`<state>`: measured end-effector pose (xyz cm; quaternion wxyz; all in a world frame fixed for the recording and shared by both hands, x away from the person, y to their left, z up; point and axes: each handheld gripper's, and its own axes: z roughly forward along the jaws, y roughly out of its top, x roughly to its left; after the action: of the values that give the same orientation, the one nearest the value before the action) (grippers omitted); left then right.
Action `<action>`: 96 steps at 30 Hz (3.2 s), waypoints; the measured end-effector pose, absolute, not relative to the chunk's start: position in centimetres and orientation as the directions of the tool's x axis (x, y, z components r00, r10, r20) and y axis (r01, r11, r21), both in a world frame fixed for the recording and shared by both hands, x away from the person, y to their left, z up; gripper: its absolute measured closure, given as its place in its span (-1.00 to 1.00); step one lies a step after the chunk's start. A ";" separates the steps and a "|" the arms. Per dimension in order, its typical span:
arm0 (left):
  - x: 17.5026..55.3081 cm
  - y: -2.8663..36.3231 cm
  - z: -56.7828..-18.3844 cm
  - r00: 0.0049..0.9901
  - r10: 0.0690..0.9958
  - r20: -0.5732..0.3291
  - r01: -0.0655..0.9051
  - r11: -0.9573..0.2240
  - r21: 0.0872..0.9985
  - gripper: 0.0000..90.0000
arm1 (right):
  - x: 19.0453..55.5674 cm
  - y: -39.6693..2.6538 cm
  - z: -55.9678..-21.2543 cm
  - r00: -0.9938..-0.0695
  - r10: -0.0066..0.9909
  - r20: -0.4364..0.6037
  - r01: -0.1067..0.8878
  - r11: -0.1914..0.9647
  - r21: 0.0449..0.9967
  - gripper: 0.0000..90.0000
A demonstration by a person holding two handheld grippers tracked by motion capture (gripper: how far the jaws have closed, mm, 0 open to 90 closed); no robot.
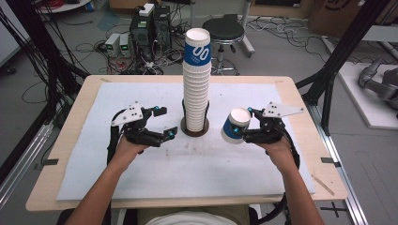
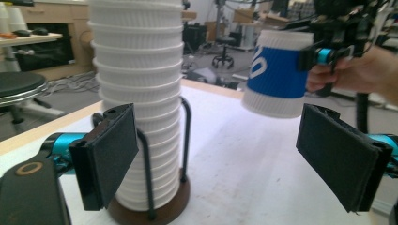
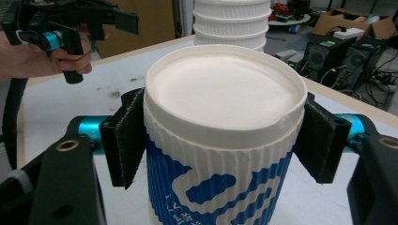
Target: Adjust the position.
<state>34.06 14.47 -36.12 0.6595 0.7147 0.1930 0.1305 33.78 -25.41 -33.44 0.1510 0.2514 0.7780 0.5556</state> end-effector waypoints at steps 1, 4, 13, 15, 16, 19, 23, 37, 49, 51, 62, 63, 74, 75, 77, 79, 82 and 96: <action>33.9 14.3 -36.1 0.899 0.434 -0.064 0.095 -0.052 0.994 -0.71 | 33.7 -25.0 -33.5 -0.841 0.539 0.042 0.213 0.260 0.942 -0.39; 33.4 13.4 -36.1 0.921 0.384 -0.056 0.078 -0.041 0.996 -0.71 | 33.5 -24.5 -33.4 -0.852 0.521 0.041 0.206 0.263 0.943 -0.39; 32.5 10.2 -37.0 0.955 0.291 -0.053 0.081 -0.085 0.993 -0.71 | 32.8 -22.7 -33.5 -0.891 0.451 0.056 0.192 0.263 0.946 -0.39; 32.4 9.7 -37.4 0.959 0.279 -0.055 0.084 -0.095 0.992 -0.71 | 32.7 -22.3 -33.5 -0.901 0.428 0.073 0.192 0.243 0.951 -0.39; 32.3 9.4 -37.6 0.960 0.274 -0.056 0.086 -0.100 0.991 -0.71 | 32.7 -22.2 -33.4 -0.904 0.421 0.080 0.193 0.235 0.953 -0.39; 32.2 8.8 -37.9 0.965 0.257 -0.057 0.089 -0.113 0.990 -0.71 | 32.6 -21.7 -33.5 -0.913 0.394 0.102 0.200 0.214 0.956 -0.39; 32.0 8.2 -38.2 0.971 0.233 -0.052 0.082 -0.121 0.989 -0.71 | 32.3 -20.9 -33.6 -0.926 0.358 0.121 0.202 0.199 0.959 -0.39; 31.5 6.9 -38.8 0.979 0.190 -0.078 0.102 -0.121 0.987 -0.72 | 31.8 -19.4 -33.7 -0.947 0.266 0.179 0.222 0.139 0.965 -0.39; 31.6 7.3 -38.7 0.977 0.199 -0.075 0.097 -0.101 0.990 -0.56 | 31.9 -19.4 -33.8 -0.947 0.271 0.173 0.220 0.151 0.964 -0.39; 31.6 7.3 -38.7 0.977 0.200 -0.069 0.093 -0.111 0.989 -0.53 | 31.9 -19.3 -33.8 -0.947 0.272 0.169 0.217 0.158 0.963 -0.38; 31.8 7.8 -38.3 0.980 0.193 -0.057 0.086 -0.143 0.986 -0.43 | 32.1 -19.2 -33.9 -0.947 0.268 0.177 0.224 0.156 0.962 -0.38; 31.8 7.9 -38.3 0.980 0.190 -0.057 0.086 -0.147 0.985 -0.42 | 32.1 -19.1 -33.9 -0.947 0.265 0.180 0.227 0.160 0.961 -0.38; 32.3 9.1 -37.5 0.980 0.184 -0.073 0.099 -0.140 0.985 -0.40 | 32.2 -19.3 -33.7 -0.949 0.265 0.168 0.218 0.171 0.961 -0.56; 32.3 9.3 -37.4 0.979 0.188 -0.074 0.101 -0.143 0.985 -0.40 | 32.2 -19.4 -33.6 -0.949 0.265 0.172 0.222 0.174 0.959 -0.56; 32.5 9.7 -37.2 0.978 0.195 -0.066 0.097 -0.153 0.983 -0.40 | 32.2 -19.6 -33.4 -0.950 0.264 0.167 0.219 0.179 0.959 -0.56; 32.6 10.0 -36.9 0.979 0.195 -0.067 0.098 -0.158 0.983 -0.41 | 32.2 -19.8 -33.2 -0.953 0.263 0.151 0.205 0.191 0.960 -0.56; 32.6 10.5 -36.6 0.978 0.201 -0.063 0.097 -0.166 0.981 -0.41 | 32.3 -20.0 -32.7 -0.955 0.266 0.128 0.189 0.218 0.958 -0.56; 32.7 11.1 -35.9 0.978 0.205 -0.042 0.089 -0.227 0.970 -0.41 | 33.9 -19.3 -29.1 -0.977 0.211 0.043 0.126 0.394 0.910 -0.56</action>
<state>32.72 11.06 -35.93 0.6144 0.7820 0.0941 0.0469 33.92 -19.27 -29.06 0.0395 0.1009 0.8339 0.5411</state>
